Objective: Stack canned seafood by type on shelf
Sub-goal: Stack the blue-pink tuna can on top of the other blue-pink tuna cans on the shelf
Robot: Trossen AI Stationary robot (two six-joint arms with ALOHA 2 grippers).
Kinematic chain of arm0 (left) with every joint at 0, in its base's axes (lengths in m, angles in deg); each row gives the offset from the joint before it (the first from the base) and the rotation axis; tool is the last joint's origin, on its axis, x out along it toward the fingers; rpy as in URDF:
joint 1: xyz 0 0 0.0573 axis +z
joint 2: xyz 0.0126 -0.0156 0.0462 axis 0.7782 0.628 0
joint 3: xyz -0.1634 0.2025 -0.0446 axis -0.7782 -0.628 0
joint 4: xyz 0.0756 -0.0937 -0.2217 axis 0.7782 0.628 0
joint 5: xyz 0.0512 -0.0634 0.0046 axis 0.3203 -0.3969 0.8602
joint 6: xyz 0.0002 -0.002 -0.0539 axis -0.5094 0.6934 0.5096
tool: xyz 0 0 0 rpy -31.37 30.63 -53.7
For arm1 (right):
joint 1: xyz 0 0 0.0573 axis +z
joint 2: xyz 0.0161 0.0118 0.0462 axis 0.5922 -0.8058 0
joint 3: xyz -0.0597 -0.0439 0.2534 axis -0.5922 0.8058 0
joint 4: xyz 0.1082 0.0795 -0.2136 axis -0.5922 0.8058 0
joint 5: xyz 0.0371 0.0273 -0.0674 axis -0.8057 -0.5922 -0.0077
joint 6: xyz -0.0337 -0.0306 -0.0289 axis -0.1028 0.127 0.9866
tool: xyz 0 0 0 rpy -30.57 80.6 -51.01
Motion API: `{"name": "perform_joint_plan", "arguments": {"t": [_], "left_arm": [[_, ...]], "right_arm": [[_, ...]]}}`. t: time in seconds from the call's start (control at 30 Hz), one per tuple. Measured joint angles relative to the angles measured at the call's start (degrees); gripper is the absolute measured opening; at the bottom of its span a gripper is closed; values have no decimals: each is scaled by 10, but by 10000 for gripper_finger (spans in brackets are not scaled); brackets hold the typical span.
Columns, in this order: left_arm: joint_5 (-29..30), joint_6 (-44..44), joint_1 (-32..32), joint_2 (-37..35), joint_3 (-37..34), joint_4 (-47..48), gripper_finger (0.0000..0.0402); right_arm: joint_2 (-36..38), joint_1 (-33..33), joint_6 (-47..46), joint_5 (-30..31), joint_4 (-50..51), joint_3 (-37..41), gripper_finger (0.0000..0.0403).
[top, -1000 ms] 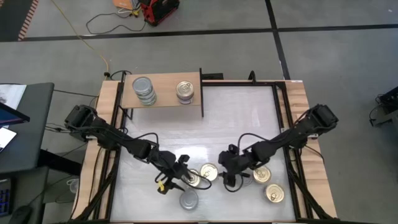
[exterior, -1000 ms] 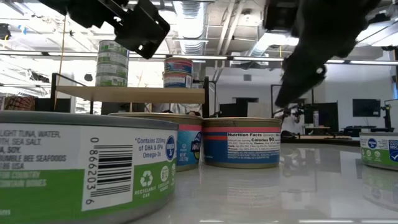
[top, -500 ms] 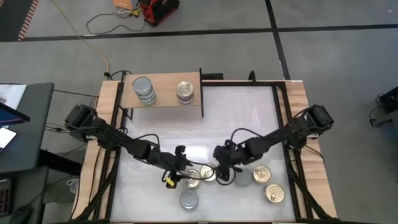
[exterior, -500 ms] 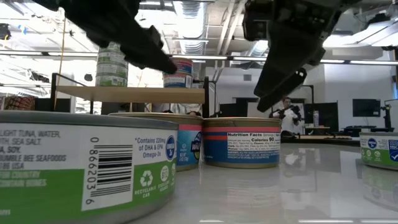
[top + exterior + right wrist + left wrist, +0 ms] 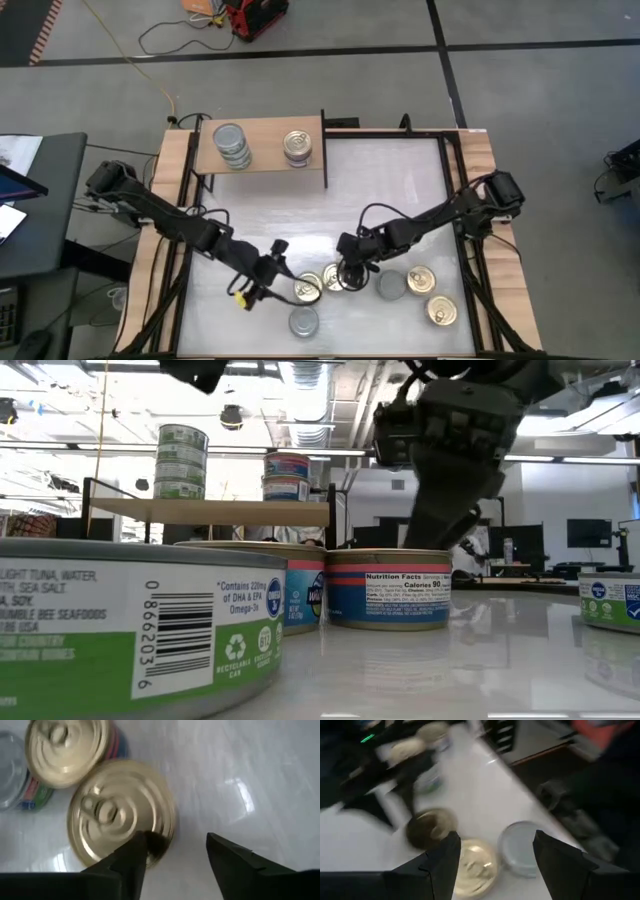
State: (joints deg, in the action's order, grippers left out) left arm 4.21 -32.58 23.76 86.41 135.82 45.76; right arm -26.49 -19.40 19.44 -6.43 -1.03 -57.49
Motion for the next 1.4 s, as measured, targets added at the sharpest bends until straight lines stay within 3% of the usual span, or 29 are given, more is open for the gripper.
{"name": "perform_joint_plan", "arguments": {"t": [0.13,0.27,0.47,0.63,0.9,1.07,1.27,1.4], "left_arm": [[-99,-31,0,2,-17,-100,240],[-159,-20,7,2,-91,-274,240],[-112,44,30,-26,-204,-398,240],[-28,63,34,-72,-259,-406,240],[-20,67,30,-135,-267,-351,240],[17,67,19,-171,-267,-301,240],[64,82,13,-186,-267,-257,240],[104,84,13,-186,-267,-235,240]], "right_arm": [[-3,-7,-2,0,2,-1,177],[-4,-11,-3,-1,11,-1,124],[-2,-24,-14,-1,48,-3,51],[-2,-51,-8,19,99,-1,13],[8,-114,5,37,173,18,40],[72,-133,54,79,189,16,47],[144,-108,128,82,175,16,68],[146,-62,196,80,117,16,128]]}}
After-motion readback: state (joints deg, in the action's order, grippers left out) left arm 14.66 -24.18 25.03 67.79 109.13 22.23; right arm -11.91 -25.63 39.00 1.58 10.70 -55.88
